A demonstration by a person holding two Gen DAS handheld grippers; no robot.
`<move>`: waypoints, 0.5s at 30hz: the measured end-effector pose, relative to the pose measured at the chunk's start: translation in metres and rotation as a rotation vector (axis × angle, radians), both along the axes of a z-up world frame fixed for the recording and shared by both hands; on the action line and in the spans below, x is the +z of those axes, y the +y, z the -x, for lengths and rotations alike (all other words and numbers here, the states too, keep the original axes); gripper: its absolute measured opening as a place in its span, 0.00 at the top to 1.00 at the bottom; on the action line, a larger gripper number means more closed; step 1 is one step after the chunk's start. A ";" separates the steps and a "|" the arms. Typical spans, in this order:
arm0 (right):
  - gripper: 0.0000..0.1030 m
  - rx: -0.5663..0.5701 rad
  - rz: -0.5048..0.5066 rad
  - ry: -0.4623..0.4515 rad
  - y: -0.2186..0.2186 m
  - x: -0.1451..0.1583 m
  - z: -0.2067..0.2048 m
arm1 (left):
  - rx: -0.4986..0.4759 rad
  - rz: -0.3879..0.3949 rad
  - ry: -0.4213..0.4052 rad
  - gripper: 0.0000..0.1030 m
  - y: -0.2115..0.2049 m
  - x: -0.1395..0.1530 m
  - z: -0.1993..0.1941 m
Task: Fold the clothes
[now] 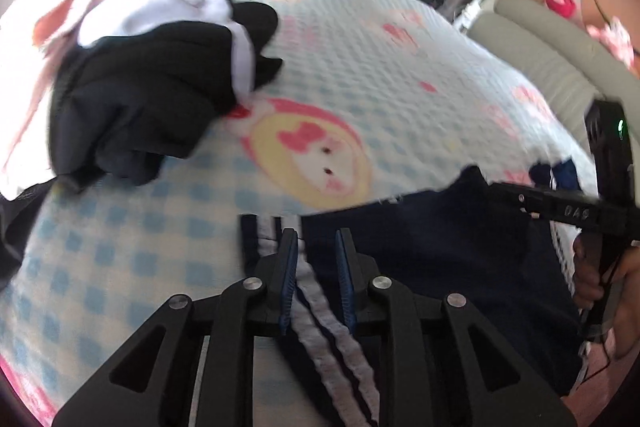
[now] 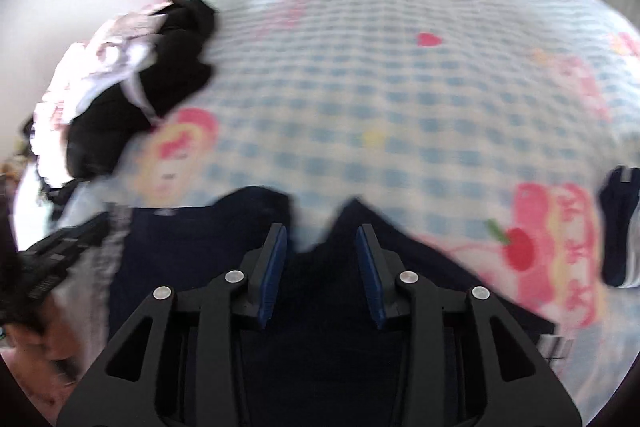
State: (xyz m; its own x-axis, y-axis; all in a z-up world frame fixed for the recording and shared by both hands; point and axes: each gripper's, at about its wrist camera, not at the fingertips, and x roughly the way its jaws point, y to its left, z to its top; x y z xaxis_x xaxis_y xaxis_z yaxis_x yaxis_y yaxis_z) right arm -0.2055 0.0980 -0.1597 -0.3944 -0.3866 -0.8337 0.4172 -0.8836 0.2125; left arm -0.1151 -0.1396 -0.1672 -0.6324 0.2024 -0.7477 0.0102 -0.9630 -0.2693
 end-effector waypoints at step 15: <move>0.63 -0.101 -0.110 0.095 0.011 -0.002 0.004 | 0.030 0.036 0.023 0.68 -0.001 -0.001 -0.005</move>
State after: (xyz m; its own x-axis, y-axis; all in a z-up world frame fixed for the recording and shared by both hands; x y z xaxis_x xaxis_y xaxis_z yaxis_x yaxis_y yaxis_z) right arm -0.2093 0.1089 -0.1620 -0.5055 -0.2492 -0.8261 0.3387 -0.9378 0.0757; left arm -0.1102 -0.1404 -0.1680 -0.6550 0.1564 -0.7392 0.0336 -0.9713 -0.2353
